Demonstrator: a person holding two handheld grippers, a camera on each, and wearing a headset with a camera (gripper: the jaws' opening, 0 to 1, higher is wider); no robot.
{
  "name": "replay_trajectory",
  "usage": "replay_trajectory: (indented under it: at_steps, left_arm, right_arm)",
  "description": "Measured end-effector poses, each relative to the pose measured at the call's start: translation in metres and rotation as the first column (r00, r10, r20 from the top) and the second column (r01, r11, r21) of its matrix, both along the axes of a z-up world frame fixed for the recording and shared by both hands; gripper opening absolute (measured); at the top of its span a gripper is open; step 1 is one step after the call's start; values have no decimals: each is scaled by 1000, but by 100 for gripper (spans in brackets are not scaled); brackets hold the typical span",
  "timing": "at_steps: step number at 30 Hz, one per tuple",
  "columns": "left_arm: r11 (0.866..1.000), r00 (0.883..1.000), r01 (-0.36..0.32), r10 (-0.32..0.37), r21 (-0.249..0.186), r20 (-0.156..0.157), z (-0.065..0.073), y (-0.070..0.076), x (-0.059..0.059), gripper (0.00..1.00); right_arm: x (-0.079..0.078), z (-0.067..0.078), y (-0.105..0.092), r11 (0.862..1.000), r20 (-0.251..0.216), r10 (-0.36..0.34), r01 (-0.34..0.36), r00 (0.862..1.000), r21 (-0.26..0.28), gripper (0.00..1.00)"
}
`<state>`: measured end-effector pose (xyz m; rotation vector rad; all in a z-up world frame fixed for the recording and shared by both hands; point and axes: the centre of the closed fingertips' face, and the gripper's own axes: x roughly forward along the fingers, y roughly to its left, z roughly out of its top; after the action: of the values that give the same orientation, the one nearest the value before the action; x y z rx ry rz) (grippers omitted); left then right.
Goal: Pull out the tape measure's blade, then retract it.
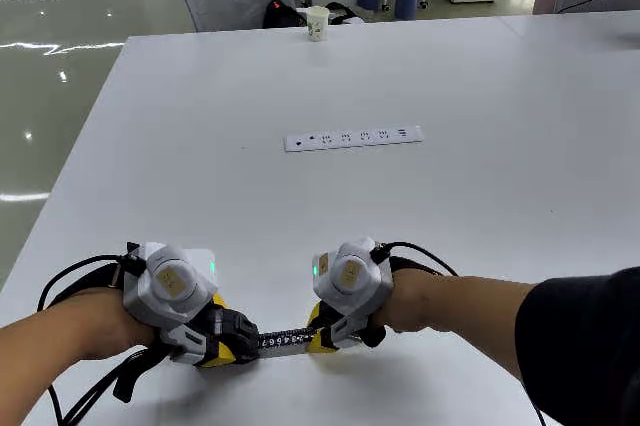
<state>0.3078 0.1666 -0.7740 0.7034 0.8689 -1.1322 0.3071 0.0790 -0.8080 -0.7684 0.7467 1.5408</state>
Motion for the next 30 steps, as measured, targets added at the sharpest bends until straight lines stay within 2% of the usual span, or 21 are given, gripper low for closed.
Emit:
replay_trajectory:
  at_steps: [30]
  left_arm:
    - [1000,1000,-6,6,1,2,1,-1,-1,32]
  right_arm:
    - [3,0,-16,1000,-9,-5,5,1000,-14,11]
